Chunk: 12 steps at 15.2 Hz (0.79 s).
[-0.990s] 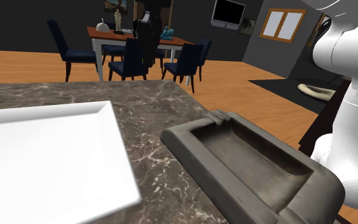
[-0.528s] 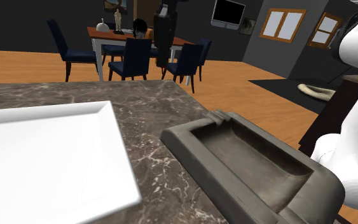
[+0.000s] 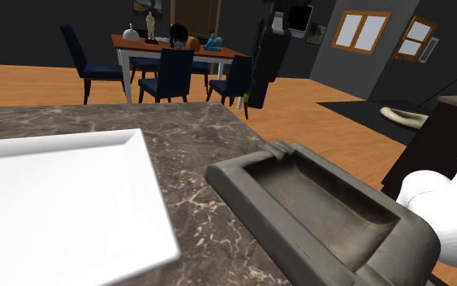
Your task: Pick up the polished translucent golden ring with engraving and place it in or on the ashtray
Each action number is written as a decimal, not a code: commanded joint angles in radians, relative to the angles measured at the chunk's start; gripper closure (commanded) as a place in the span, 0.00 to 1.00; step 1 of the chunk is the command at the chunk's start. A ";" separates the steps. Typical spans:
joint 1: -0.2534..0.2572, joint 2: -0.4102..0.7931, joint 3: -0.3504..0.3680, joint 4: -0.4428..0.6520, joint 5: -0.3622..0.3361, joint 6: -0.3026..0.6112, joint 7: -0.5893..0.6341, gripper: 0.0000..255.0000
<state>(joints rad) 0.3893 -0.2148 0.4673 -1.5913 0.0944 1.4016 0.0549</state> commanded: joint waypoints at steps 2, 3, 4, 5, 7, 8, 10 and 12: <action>0.019 -0.083 0.008 -0.067 0.040 -0.007 0.027 1.00; 0.027 -0.112 0.010 -0.089 0.053 -0.011 0.036 1.00; 0.035 -0.140 0.013 -0.109 0.067 -0.014 0.046 1.00; 0.043 -0.167 0.016 -0.129 0.080 -0.019 0.056 1.00; 0.060 -0.219 0.023 -0.163 0.106 -0.030 0.078 1.00; 0.068 -0.243 0.027 -0.178 0.119 -0.036 0.090 1.00; 0.080 -0.278 0.032 -0.213 0.136 -0.031 0.101 1.00; 0.083 -0.291 0.032 -0.252 0.141 -0.005 0.097 1.00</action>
<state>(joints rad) 0.4704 -0.4991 0.4970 -1.8267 0.2313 1.3860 0.1499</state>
